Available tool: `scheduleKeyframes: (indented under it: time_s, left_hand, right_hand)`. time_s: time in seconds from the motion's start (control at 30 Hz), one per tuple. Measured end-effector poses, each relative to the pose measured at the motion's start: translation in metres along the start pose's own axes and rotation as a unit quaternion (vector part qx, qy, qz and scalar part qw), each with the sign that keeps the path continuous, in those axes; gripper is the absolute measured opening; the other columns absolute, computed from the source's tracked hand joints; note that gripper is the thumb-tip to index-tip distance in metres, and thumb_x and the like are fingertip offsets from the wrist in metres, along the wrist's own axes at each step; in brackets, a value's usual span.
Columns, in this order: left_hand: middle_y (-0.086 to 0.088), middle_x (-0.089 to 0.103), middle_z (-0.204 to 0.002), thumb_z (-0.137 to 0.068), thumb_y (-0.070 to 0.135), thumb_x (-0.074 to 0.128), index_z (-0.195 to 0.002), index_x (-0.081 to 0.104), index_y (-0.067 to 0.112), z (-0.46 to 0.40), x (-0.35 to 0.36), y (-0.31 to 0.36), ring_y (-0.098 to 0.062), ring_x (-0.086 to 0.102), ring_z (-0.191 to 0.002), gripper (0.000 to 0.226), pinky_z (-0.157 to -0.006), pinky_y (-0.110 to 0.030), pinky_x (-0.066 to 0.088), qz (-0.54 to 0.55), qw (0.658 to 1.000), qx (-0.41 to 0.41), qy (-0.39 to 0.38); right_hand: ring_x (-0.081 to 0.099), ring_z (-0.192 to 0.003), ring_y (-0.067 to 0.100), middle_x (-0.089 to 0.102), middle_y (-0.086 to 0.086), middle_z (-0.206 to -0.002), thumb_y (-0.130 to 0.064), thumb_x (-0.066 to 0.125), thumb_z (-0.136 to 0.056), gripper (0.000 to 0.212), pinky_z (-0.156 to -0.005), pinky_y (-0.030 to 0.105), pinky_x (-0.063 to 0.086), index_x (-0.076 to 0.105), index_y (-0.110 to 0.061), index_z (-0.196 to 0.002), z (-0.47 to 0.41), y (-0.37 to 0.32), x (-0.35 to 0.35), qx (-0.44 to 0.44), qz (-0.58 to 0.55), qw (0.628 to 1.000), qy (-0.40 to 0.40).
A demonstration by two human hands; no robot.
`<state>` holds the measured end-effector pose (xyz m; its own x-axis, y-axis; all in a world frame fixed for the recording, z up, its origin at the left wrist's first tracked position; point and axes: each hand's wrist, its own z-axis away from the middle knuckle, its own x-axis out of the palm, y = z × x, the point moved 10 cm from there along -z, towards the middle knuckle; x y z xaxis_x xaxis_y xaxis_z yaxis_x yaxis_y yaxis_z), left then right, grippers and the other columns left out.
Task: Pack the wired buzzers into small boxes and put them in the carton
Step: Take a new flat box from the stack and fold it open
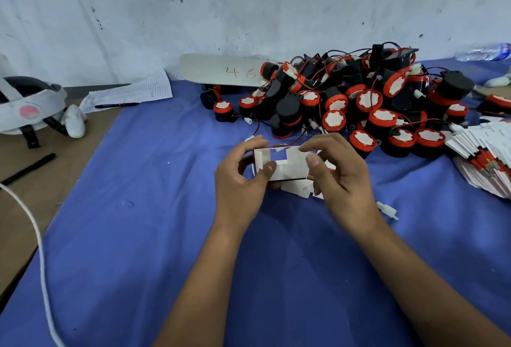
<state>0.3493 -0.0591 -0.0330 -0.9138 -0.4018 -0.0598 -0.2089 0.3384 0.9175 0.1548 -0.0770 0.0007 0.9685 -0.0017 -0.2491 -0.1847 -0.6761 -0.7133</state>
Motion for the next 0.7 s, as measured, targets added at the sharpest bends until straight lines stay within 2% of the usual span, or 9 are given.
scheduleKeyframes:
  time_s: [0.07, 0.13, 0.23, 0.3, 0.4, 0.53, 0.6, 0.7]
  left_hand:
    - [0.009, 0.071, -0.126, -0.087, 0.007, 0.073, -0.115, 0.071, 0.023, 0.000, 0.000, -0.006, -0.021, 0.067, -0.119, 0.033, -0.087, -0.058, 0.060, 0.025, 0.999, -0.024, 0.004]
    - [0.009, 0.070, -0.124, -0.088, 0.006, 0.072, -0.115, 0.072, 0.023, 0.001, 0.004, -0.008, -0.024, 0.067, -0.117, 0.032, -0.085, -0.059, 0.060, 0.035, 0.999, -0.031, -0.004]
    - [0.011, 0.069, -0.121, -0.090, 0.005, 0.071, -0.112, 0.071, 0.029, 0.003, 0.012, 0.000, -0.021, 0.066, -0.116, 0.032, -0.083, -0.055, 0.062, 0.013, 1.000, -0.007, -0.024]
    - [0.009, 0.070, -0.116, -0.090, 0.023, 0.073, -0.108, 0.071, 0.026, 0.005, 0.013, 0.004, -0.016, 0.065, -0.115, 0.019, -0.089, -0.051, 0.060, -0.009, 1.000, 0.004, -0.013]
    - [0.003, 0.070, -0.108, -0.091, 0.045, 0.069, -0.105, 0.071, 0.019, 0.008, 0.010, 0.003, -0.018, 0.066, -0.108, 0.030, -0.090, -0.055, 0.057, -0.023, 0.999, -0.023, 0.031]
    - [0.001, 0.070, -0.100, -0.092, 0.046, 0.068, -0.102, 0.071, 0.017, 0.011, 0.007, 0.007, -0.019, 0.066, -0.098, 0.031, -0.089, -0.054, 0.056, -0.024, 0.998, -0.020, 0.058]
    - [0.002, 0.070, -0.105, -0.091, 0.042, 0.074, -0.103, 0.072, 0.017, 0.010, 0.007, 0.009, -0.016, 0.066, -0.105, 0.028, -0.090, -0.053, 0.057, -0.022, 0.998, -0.014, 0.057]
    - [0.006, 0.070, -0.114, -0.089, 0.024, 0.081, -0.103, 0.074, 0.018, 0.009, 0.012, 0.016, -0.013, 0.064, -0.118, 0.017, -0.098, -0.047, 0.054, -0.039, 0.998, 0.036, 0.023]
  right_hand:
    - [0.062, -0.085, 0.023, 0.063, -0.005, -0.113, -0.023, 0.056, -0.104, 0.019, -0.058, 0.032, 0.052, 0.070, -0.017, -0.116, 0.000, -0.001, 0.001, -0.001, -0.006, 1.000, -0.002]
    - [0.062, -0.085, 0.022, 0.063, -0.006, -0.116, -0.020, 0.061, -0.102, 0.020, -0.059, 0.033, 0.053, 0.066, -0.019, -0.121, 0.000, 0.002, 0.001, 0.013, 0.005, 1.000, 0.005]
    - [0.062, -0.081, 0.021, 0.063, -0.007, -0.114, -0.015, 0.073, -0.093, 0.025, -0.058, 0.025, 0.049, 0.063, -0.018, -0.116, 0.001, 0.005, 0.001, 0.020, 0.028, 0.999, 0.012]
    - [0.063, -0.078, 0.020, 0.063, -0.006, -0.108, -0.015, 0.079, -0.087, 0.029, -0.057, 0.019, 0.047, 0.062, -0.017, -0.111, 0.003, 0.005, 0.003, 0.025, 0.029, 0.999, 0.012]
    - [0.064, -0.078, 0.020, 0.064, -0.002, -0.096, -0.013, 0.085, -0.082, 0.030, -0.058, 0.019, 0.048, 0.062, -0.016, -0.101, 0.002, 0.005, 0.003, 0.030, 0.017, 0.999, 0.014]
    - [0.060, -0.085, 0.019, 0.059, 0.004, -0.107, -0.016, 0.083, -0.084, 0.018, -0.065, 0.025, 0.049, 0.068, -0.007, -0.080, 0.003, -0.009, 0.011, -0.053, 0.088, 0.995, -0.012]
    - [0.057, -0.082, 0.017, 0.056, 0.004, -0.110, -0.019, 0.075, -0.092, 0.016, -0.068, 0.023, 0.046, 0.072, -0.007, -0.081, 0.003, -0.010, 0.014, -0.066, 0.110, 0.992, -0.017]
    - [0.055, -0.081, 0.015, 0.055, 0.003, -0.103, -0.016, 0.066, -0.098, 0.021, -0.066, 0.020, 0.043, 0.070, -0.007, -0.080, 0.002, -0.008, 0.009, -0.061, 0.112, 0.992, 0.004]
